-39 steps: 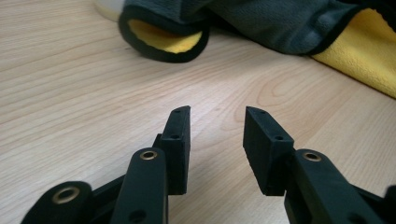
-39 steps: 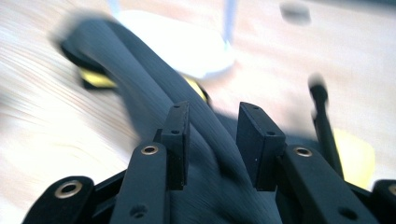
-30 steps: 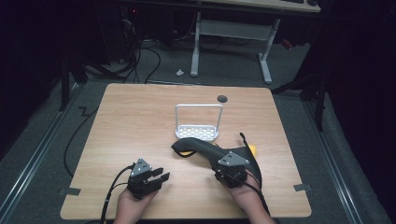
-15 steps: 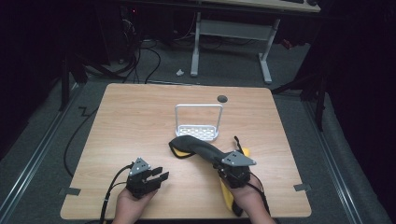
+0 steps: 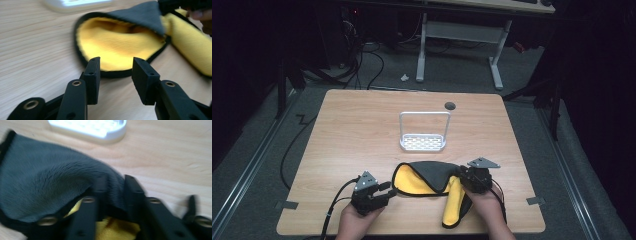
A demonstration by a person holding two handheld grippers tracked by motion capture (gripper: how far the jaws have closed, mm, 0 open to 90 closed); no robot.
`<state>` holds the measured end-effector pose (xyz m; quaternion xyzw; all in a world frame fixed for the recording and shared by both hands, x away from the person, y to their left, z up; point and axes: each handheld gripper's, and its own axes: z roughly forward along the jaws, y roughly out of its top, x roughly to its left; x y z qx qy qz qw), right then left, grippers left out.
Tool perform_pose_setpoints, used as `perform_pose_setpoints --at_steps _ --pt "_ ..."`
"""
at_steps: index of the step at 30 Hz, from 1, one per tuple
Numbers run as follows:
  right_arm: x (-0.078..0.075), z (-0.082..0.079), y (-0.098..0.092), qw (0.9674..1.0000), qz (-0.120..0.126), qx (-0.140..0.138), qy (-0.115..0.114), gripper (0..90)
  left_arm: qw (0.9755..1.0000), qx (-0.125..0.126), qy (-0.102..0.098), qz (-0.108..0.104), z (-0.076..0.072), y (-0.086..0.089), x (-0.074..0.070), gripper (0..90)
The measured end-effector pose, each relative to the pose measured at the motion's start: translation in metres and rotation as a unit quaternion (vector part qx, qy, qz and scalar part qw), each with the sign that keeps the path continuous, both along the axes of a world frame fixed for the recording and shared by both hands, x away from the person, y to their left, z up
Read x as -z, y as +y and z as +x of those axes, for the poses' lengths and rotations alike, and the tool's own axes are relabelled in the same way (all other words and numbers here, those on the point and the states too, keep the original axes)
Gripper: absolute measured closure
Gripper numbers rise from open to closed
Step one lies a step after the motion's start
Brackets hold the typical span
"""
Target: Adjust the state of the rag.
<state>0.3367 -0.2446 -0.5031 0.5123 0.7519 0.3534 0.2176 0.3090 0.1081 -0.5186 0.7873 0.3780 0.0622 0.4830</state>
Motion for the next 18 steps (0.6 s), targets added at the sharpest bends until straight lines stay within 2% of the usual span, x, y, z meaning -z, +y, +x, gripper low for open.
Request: perform_pose_setpoints --at_steps 2,3,5,7,10,12,14,15,16,18 --pt "-0.014 -0.011 -0.001 0.9997 0.001 -0.004 -0.025 60.5 0.9998 0.019 0.0 -0.007 -0.004 -0.014 -0.001 56.0" --pt "-0.02 -0.019 -0.002 0.9993 -0.006 -0.003 -0.038 58.3 0.9996 0.029 0.003 -0.008 -0.005 -0.022 0.0 53.9" --pt "-0.024 -0.034 -0.006 0.9988 -0.016 -0.008 -0.046 55.7 0.999 0.045 0.005 -0.002 -0.007 -0.041 0.002 51.7" --pt "-0.023 -0.05 -0.014 0.9981 -0.034 -0.006 -0.051 55.2 0.9985 0.055 0.005 -0.004 -0.007 -0.06 0.004 49.3" --pt "-0.016 -0.067 -0.024 0.9978 -0.048 -0.001 -0.046 55.5 0.9984 0.056 -0.001 0.0 -0.005 -0.084 0.006 48.3" --pt "-0.01 -0.075 -0.032 0.9981 -0.047 0.005 -0.039 55.6 0.9982 0.054 -0.027 0.006 -0.005 -0.096 0.003 48.3" --pt "-0.006 -0.08 -0.037 0.9984 -0.043 0.006 -0.036 55.5 0.9973 0.053 -0.052 0.0 -0.006 -0.102 -0.001 49.2" --pt "-0.005 -0.081 -0.038 0.9986 -0.04 0.009 -0.033 55.6 0.997 0.055 -0.054 -0.004 -0.005 -0.106 -0.003 49.2" --pt "-0.004 -0.081 -0.039 0.9989 -0.034 0.007 -0.032 55.6 0.9973 0.057 -0.047 -0.004 -0.002 -0.11 -0.004 48.9" --pt "-0.003 -0.082 -0.037 0.9992 -0.028 0.006 -0.029 55.7 0.9977 0.059 -0.031 0.014 0.006 -0.119 -0.002 47.8"
